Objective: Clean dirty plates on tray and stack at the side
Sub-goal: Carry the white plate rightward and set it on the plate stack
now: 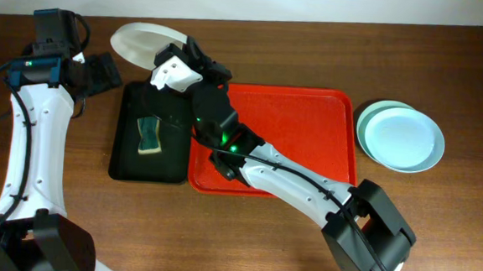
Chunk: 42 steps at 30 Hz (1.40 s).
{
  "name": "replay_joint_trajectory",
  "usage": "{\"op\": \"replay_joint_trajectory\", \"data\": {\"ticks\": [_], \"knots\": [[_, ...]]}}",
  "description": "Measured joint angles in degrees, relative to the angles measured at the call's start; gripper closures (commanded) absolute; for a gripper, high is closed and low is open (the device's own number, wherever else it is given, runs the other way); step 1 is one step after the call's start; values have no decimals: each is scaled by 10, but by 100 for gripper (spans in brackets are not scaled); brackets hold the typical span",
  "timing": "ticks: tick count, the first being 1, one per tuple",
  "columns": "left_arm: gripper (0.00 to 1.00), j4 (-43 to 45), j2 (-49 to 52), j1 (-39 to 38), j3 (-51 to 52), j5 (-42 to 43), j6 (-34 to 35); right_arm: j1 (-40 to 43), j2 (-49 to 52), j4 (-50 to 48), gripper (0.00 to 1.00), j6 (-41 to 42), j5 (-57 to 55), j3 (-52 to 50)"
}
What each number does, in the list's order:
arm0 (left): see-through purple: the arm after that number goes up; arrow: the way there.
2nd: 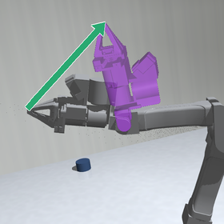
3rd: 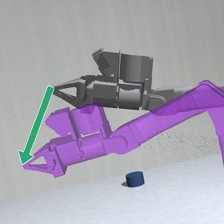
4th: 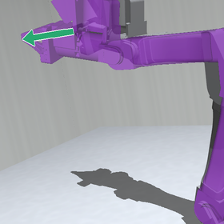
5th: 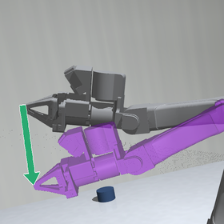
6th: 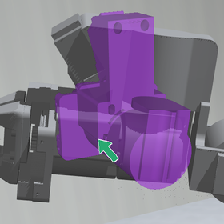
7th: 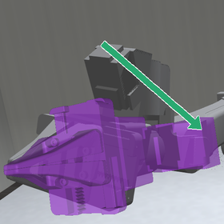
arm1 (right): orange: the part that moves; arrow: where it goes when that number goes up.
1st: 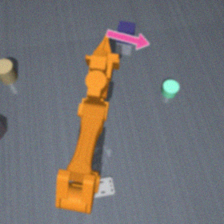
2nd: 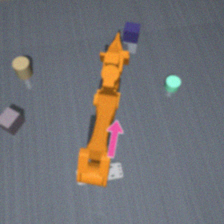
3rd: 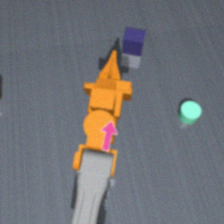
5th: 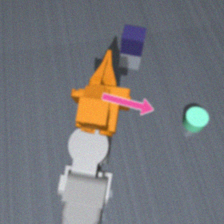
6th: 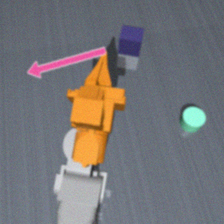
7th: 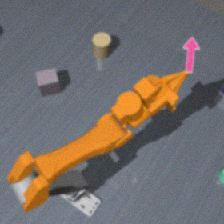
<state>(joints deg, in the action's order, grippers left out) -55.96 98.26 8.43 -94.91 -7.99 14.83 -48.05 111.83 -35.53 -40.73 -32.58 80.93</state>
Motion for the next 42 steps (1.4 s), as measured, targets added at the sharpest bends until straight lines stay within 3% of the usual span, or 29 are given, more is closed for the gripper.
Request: {"op": "replay_joint_trajectory", "data": {"ticks": [11,14,19,24,29,36,42], "knots": [[1,0,0,0,0,0,0,19,0,107,96,31,-4,0],[1,0,0,0,0,0,0,37,0,146,96,102,-4,1],[1,0,0,0,0,0,0,97,0,277,96,339,14,4],[1,0,0,0,0,0,0,174,0,402,96,549,150,5],[1,0,0,0,0,0,0,250,0,438,96,661,312,5],[1,0,0,0,0,0,0,401,0,493,96,720,595,7],[1,0,0,0,0,0,0,531,0,657,96,728,653,6]]}}
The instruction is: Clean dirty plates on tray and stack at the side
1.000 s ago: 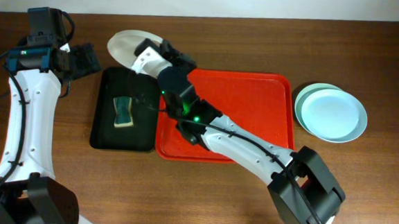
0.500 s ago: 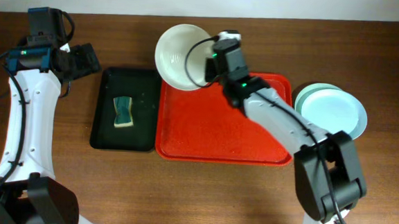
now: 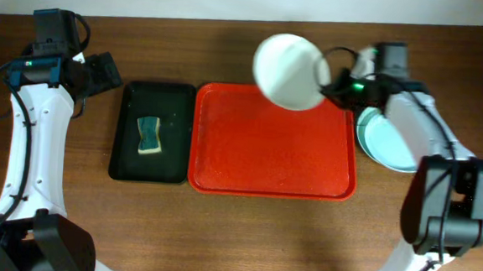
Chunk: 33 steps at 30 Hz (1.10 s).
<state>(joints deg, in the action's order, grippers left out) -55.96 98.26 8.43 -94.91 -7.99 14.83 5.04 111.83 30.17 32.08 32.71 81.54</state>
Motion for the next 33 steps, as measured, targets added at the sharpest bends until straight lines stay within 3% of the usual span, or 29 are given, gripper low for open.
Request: {"op": "replay_joint_trajectory", "data": {"ticks": [7,11,23,33], "knots": [[1,0,0,0,0,0,0,167,0,146,96,-36,5,0],[1,0,0,0,0,0,0,221,-10,191,96,-68,-63,0],[0,0,0,0,0,0,0,252,-109,273,96,-101,-363,5],[1,0,0,0,0,0,0,248,-109,264,95,-103,-393,-14]]}}
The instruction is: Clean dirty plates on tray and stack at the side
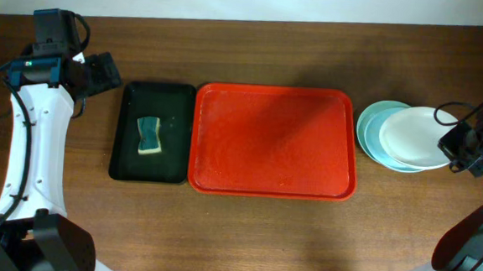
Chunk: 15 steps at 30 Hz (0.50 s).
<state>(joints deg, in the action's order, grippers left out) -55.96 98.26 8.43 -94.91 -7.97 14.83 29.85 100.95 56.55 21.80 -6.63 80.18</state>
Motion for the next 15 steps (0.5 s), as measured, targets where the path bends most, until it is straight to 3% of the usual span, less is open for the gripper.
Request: {"op": "replay_joint_trajectory", "data": {"ticks": [10,15], "knots": [[1,0,0,0,0,0,0,-26,12,2,95,0,0,0],[1,0,0,0,0,0,0,-40,42,-5,77,-1,0,-6]]}}
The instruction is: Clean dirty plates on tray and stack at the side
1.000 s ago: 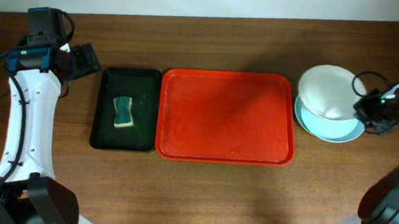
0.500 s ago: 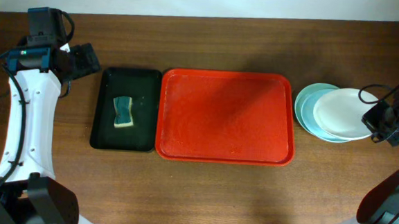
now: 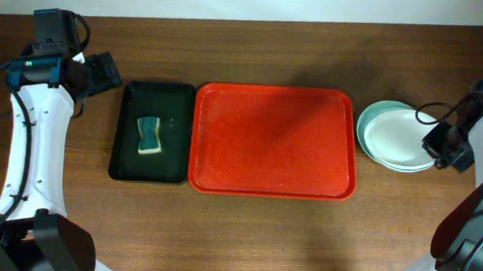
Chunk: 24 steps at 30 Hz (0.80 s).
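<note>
The red tray (image 3: 275,142) in the middle of the table has nothing on it. To its right stands a stack of plates (image 3: 368,131): pale green ones below, a white plate (image 3: 401,137) on top. My right gripper (image 3: 439,148) is at the white plate's right rim and appears shut on it. My left gripper (image 3: 111,70) hangs open and holds nothing, just off the far left corner of the black tray (image 3: 176,98).
A green and yellow sponge (image 3: 149,136) lies in the black tray, which sits against the red tray's left side. Both arms rise from the table's near edge, one on each side.
The white plate and my right gripper have shifted a little to the left, so the plate now sits more squarely on the stack. The left arm has not moved.
My right gripper held the white plate at the far left, above the black tray. Then it held the plate over the red tray's far right corner. Then the plate was on the stack at the right, and now it sits squarer there.
</note>
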{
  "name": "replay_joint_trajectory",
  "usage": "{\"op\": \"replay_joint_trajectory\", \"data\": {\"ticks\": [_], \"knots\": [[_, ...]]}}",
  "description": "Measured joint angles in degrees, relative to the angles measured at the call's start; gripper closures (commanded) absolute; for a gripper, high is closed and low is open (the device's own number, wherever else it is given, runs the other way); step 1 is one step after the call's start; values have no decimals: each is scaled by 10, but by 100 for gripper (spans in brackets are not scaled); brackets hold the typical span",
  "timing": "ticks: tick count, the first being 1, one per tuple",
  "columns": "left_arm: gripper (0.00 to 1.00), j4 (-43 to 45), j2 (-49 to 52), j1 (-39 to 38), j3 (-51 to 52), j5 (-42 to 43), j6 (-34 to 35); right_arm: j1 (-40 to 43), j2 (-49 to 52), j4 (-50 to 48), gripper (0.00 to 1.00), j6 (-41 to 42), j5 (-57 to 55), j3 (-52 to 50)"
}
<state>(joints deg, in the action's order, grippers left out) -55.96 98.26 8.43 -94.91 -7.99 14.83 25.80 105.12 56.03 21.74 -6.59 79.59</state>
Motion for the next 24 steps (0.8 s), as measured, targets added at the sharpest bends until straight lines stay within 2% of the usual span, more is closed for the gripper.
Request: {"op": "replay_joint_trajectory", "data": {"ticks": [2,3,5,6,9,12,16,21,24], "knots": [[1,0,0,0,0,0,0,-7,5,-5,63,-2,2,0],[1,0,0,0,0,0,0,-9,6,-7,51,-2,4,0],[1,0,0,0,0,0,0,-16,6,-9,41,-7,6,0],[1,0,0,0,0,0,0,-19,6,-11,32,-3,7,0],[1,0,0,0,0,0,0,-23,6,-12,22,-7,7,0],[1,0,0,0,0,0,0,-23,6,-12,16,-6,7,0],[1,0,0,0,0,0,0,-23,6,-14,16,-15,21,0],[1,0,0,0,0,0,0,-32,6,-39,17,-148,174,0],[1,0,0,0,0,0,0,-65,6,-39,18,-219,224,0]]}}
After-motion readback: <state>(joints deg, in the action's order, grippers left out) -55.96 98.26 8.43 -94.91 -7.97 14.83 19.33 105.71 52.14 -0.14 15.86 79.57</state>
